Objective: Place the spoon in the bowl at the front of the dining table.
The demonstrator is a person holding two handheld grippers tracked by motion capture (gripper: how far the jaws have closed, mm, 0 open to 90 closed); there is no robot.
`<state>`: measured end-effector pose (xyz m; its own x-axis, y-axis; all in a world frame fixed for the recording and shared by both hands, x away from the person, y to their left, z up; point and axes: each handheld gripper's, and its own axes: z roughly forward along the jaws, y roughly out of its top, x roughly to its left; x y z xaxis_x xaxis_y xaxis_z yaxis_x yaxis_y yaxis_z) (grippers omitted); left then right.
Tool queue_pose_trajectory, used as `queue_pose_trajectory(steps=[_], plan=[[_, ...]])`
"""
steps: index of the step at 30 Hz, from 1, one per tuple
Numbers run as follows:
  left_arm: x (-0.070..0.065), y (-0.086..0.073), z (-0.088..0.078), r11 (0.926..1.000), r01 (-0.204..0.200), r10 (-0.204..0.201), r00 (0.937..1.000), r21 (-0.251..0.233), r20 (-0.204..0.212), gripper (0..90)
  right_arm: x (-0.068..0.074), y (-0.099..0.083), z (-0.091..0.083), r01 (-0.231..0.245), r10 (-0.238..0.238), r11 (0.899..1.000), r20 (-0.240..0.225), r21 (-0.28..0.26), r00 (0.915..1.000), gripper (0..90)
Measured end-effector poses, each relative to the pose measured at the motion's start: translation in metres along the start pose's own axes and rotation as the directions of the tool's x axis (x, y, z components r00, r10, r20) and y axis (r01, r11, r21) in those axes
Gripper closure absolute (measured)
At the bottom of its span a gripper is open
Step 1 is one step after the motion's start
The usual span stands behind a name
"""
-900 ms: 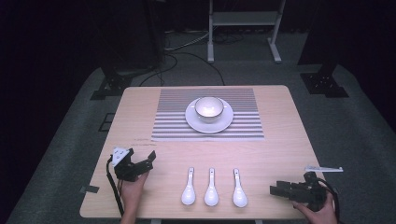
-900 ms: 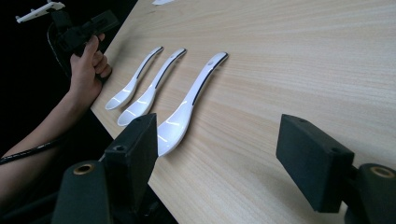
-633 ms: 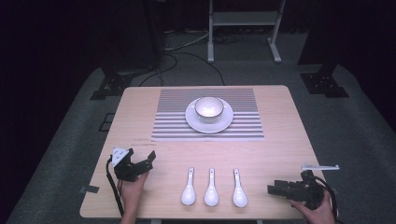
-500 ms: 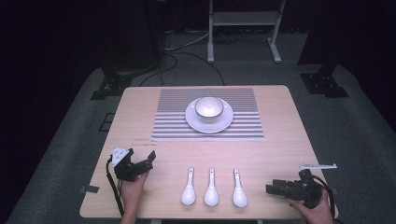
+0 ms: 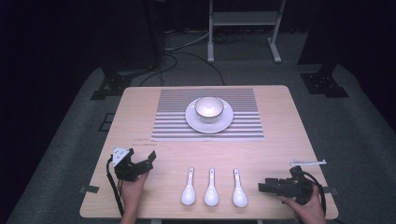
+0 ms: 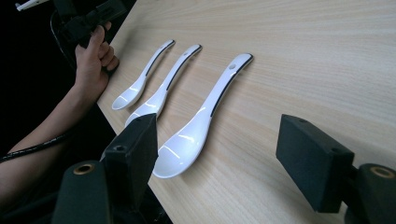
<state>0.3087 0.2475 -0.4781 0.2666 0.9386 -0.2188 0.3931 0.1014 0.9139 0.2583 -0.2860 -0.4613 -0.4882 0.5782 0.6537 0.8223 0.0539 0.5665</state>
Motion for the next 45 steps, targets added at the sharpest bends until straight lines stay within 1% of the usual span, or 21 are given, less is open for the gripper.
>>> queue_pose_trajectory(steps=[12,20,28,29,35,45], plan=[[0.0,0.0,0.0,1.0,0.002,-0.002,1.0,-0.004,0.0,0.1,0.005,0.009,0.015,0.012,-0.011,1.0,-0.018,0.026,0.9998,28.6],[0.0,0.0,0.0,1.0,0.002,-0.002,1.0,-0.002,0.001,0.1,0.007,0.016,0.031,0.005,-0.004,0.998,-0.03,0.056,0.9995,28.6],[0.0,0.0,0.0,1.0,0.003,-0.003,1.0,-0.002,0.002,0.2,0.008,0.023,0.042,-0.005,0.007,0.997,-0.032,0.071,0.9995,29.0],[0.0,0.0,0.0,1.0,0.003,-0.003,1.0,-0.002,0.002,0.1,0.009,0.025,0.045,-0.006,0.009,0.997,-0.032,0.078,0.9994,30.8],[0.0,0.0,0.0,1.0,0.003,-0.003,1.0,-0.003,0.002,0.1,0.008,0.029,0.053,-0.012,0.014,0.996,-0.029,0.092,0.9995,33.0],[0.0,0.0,0.0,1.0,0.004,-0.004,1.0,-0.004,0.001,0.2,0.006,0.035,0.062,-0.025,0.026,0.994,-0.013,0.106,0.9996,38.9]])
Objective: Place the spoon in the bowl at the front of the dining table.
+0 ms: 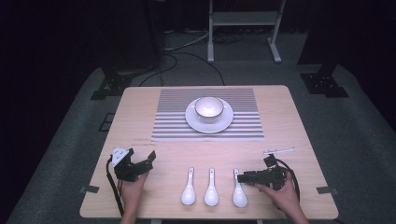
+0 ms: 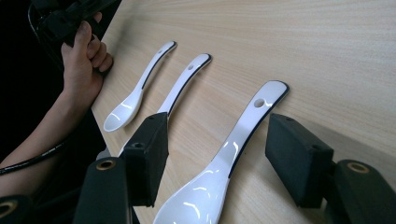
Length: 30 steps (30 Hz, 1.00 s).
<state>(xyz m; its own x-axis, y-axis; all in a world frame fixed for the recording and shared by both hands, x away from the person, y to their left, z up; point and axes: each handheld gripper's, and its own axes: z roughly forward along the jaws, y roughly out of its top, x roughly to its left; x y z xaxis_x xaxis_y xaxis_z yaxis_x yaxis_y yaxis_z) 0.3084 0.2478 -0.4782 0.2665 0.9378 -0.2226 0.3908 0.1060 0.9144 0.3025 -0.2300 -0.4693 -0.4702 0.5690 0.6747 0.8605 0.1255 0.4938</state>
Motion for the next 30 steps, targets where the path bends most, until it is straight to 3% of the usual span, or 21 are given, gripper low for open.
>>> queue_pose_trajectory(steps=[14,30], plan=[[0.0,0.0,0.0,1.0,0.002,-0.002,1.0,-0.001,0.0,0.1,-0.004,0.006,0.011,-0.011,0.011,1.0,0.018,0.024,0.9998,44.9],[0.0,0.0,0.0,1.0,0.005,-0.005,1.0,-0.002,-0.001,0.2,-0.005,0.01,0.019,-0.031,0.028,0.999,0.081,0.035,0.9963,57.2]])
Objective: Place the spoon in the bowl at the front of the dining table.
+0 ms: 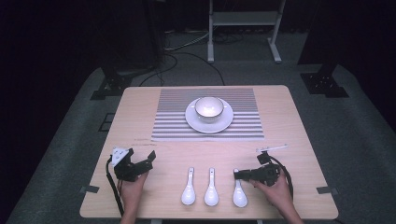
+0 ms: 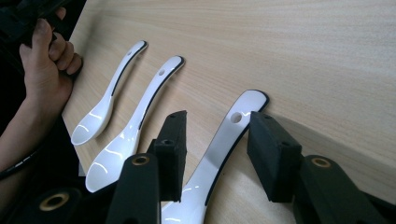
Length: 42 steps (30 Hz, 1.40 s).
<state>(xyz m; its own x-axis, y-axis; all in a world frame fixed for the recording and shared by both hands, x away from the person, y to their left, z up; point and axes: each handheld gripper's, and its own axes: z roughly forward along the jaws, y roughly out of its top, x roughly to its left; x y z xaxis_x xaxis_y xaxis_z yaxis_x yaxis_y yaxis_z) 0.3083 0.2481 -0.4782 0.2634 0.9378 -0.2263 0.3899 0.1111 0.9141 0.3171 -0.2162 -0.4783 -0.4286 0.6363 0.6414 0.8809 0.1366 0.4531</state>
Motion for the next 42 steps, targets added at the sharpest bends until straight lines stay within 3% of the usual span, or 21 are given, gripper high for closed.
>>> queue_pose_trajectory(steps=[8,14,16,27,33,36,42], plan=[[0.0,0.0,0.0,1.0,-0.004,0.004,1.0,0.002,0.0,0.2,0.001,0.002,0.004,-0.001,0.001,1.0,0.023,0.004,0.9997,60.7],[0.0,0.0,0.0,1.0,-0.005,0.005,1.0,0.003,-0.001,0.2,0.01,0.003,0.006,0.046,-0.048,0.999,0.083,0.02,0.9954,62.9],[0.0,0.0,0.0,1.0,-0.004,0.004,1.0,0.003,0.0,0.2,0.014,0.004,0.007,0.069,-0.073,0.997,0.128,0.031,0.9892,66.4],[0.0,0.0,0.001,1.0,-0.002,0.002,1.0,0.005,0.001,0.2,0.025,0.011,0.015,0.128,-0.14,0.989,0.21,0.067,0.9677,71.2],[0.0,0.0,0.001,1.0,-0.002,0.002,1.0,0.006,-0.001,0.2,0.025,0.013,0.015,0.133,-0.149,0.987,0.22,0.086,0.9641,77.8],[0.0,0.0,0.001,1.0,-0.001,0.001,1.0,0.006,0.0,0.2,0.027,0.016,0.016,0.151,-0.177,0.981,0.238,0.121,0.9551,84.8],[0.0,0.0,0.001,1.0,-0.001,0.001,1.0,0.007,0.0,0.2,0.024,0.016,0.01,0.137,-0.155,0.985,0.193,0.104,0.9689,84.8]])
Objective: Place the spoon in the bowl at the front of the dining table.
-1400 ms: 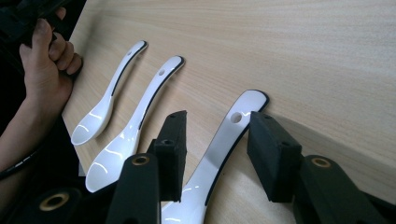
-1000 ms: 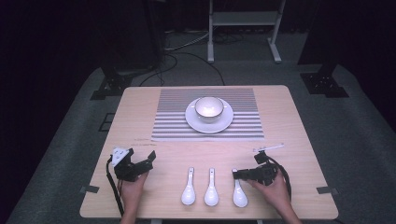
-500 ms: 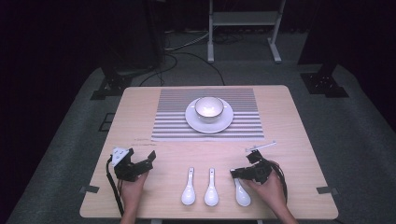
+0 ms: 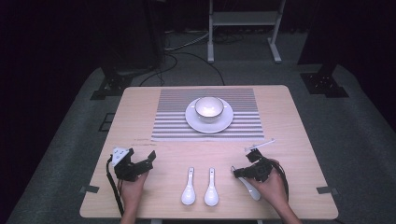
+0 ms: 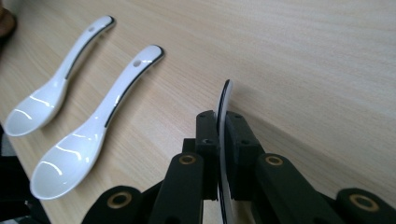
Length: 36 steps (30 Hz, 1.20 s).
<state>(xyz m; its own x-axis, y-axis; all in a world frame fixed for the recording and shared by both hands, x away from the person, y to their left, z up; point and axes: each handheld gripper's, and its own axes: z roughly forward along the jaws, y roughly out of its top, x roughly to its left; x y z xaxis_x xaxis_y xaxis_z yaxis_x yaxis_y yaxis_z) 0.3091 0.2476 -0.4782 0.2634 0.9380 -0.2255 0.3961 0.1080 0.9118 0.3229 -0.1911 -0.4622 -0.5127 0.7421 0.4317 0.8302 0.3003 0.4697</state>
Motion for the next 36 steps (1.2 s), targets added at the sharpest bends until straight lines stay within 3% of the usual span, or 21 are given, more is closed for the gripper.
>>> queue_pose_trajectory(steps=[1,7,16,19,25,36], plan=[[0.0,0.0,0.0,1.0,-0.002,0.002,1.0,0.0,-0.001,0.2,-0.003,-0.001,-0.006,-0.017,0.017,1.0,-0.028,-0.024,0.9995,84.9],[0.0,0.0,0.0,1.0,-0.004,0.004,1.0,0.0,-0.003,0.2,-0.01,-0.002,-0.025,-0.055,0.047,0.995,-0.088,-0.088,0.995,84.8],[0.0,0.0,0.0,1.0,-0.002,0.002,1.0,-0.002,-0.004,0.2,-0.015,0.001,-0.05,-0.075,0.054,0.983,-0.132,-0.165,0.9898,84.6],[-0.001,0.0,0.0,1.0,-0.003,0.003,1.0,-0.002,-0.004,0.2,-0.015,0.002,-0.053,-0.08,0.055,0.981,-0.141,-0.177,0.9885,84.6],[0.0,0.0,0.0,1.0,-0.004,0.004,1.0,-0.002,-0.004,0.2,-0.015,0.009,-0.06,-0.111,0.067,0.966,-0.188,-0.235,0.9798,84.6],[0.0,0.0,0.0,1.0,-0.001,0.001,1.0,-0.001,-0.003,0.2,-0.016,0.026,-0.056,-0.162,0.101,0.949,-0.227,-0.269,0.9687,84.7]])
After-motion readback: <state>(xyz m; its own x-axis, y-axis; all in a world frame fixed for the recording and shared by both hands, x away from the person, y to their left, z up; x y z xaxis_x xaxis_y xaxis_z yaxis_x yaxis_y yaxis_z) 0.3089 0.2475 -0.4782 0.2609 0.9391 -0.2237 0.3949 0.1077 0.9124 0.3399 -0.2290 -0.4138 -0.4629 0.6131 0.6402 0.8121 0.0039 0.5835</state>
